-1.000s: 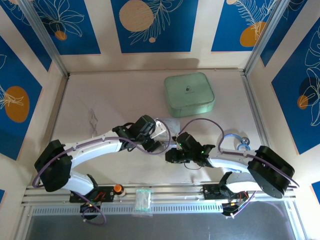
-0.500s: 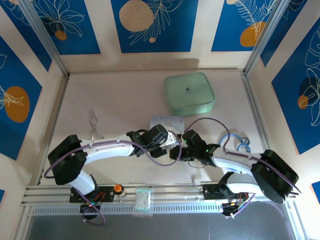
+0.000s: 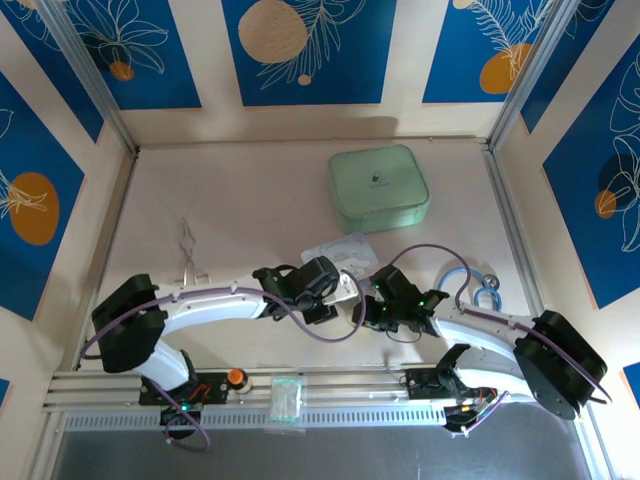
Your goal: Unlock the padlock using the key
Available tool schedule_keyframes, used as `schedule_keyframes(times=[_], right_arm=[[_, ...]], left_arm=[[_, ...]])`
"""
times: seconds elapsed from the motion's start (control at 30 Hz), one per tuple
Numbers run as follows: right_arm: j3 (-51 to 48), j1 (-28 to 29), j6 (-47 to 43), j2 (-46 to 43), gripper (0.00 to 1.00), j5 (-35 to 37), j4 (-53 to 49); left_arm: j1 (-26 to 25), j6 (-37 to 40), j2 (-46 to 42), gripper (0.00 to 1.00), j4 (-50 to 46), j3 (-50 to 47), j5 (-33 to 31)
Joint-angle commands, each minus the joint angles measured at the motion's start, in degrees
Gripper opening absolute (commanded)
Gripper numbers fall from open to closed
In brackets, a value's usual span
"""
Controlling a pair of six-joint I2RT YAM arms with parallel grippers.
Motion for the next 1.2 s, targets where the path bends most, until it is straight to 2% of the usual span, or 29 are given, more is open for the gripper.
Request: schedule_keyframes(times=[0.0, 0.07, 0.13, 0.27, 0.4, 0.5, 0.57, 0.6, 0.73, 0.8, 0.93, 0.97, 1.17], right_arm=[[-1.40, -0.46, 1.51, 0.23, 0.18, 0.66, -3.12], [-1.53, -0.53, 1.01, 0.31, 0.18, 1.02, -3.24], [-2.26, -0.62, 0.64, -0.07, 0.18, 1.28, -2.22], [-3.77, -0.97, 0.97, 0.04, 0.18, 0.68, 2.57], [-4.01, -0.80, 1.29, 0.02, 0.18, 1.10, 3.78], [-5.43, -1.01, 1.96, -2.04, 0.18, 1.65, 4.29], [-7.22, -1.94, 2.18, -3.89, 0.18, 0.76, 6.14], [-8.27, -2.63, 1.86, -4.70, 0.18, -0.22, 7.88], [-10.76, -6.51, -0.15, -5.97, 0.17, -5.65, 13.75], [-11.78, -8.35, -1.27, -6.24, 0.17, -8.38, 17.13], [-13.27, -11.12, -0.72, -5.93, 0.14, -12.56, 23.21], [-13.71, -11.56, -0.29, -6.10, 0.13, -13.04, 24.20], [-15.32, -13.12, 0.17, -6.93, 0.09, -13.94, 27.08]], left_arm=[[-0.81, -2.25, 1.97, 0.57, -4.34, 0.64, 0.09], [-1.37, -3.58, 2.37, 0.59, -4.20, 1.98, -3.39], [-2.48, -4.20, 2.54, 0.66, -2.71, 3.41, -7.41], [-5.49, -1.46, 5.85, 0.71, 0.88, 6.93, -13.88], [-5.67, 0.59, 11.49, 0.66, 0.46, 10.57, -20.61], [-5.58, 0.94, 13.08, 0.62, 0.53, 10.48, -19.53], [-5.58, 0.96, 13.50, 0.55, 0.21, 9.58, -18.29], [-5.58, 0.79, 13.55, 0.49, 0.30, 8.83, -17.92], [-5.58, -0.38, 13.29, 0.47, 0.21, 6.72, -18.32], [-5.58, -0.70, 13.20, 0.40, -0.09, 6.08, -18.57], [-5.66, -1.83, 13.58, 0.39, -1.14, 5.82, -18.72], [-5.67, -2.20, 13.55, 0.35, -1.33, 5.69, -18.88], [-5.67, -3.77, 13.82, 0.35, -2.53, 4.94, -20.12]])
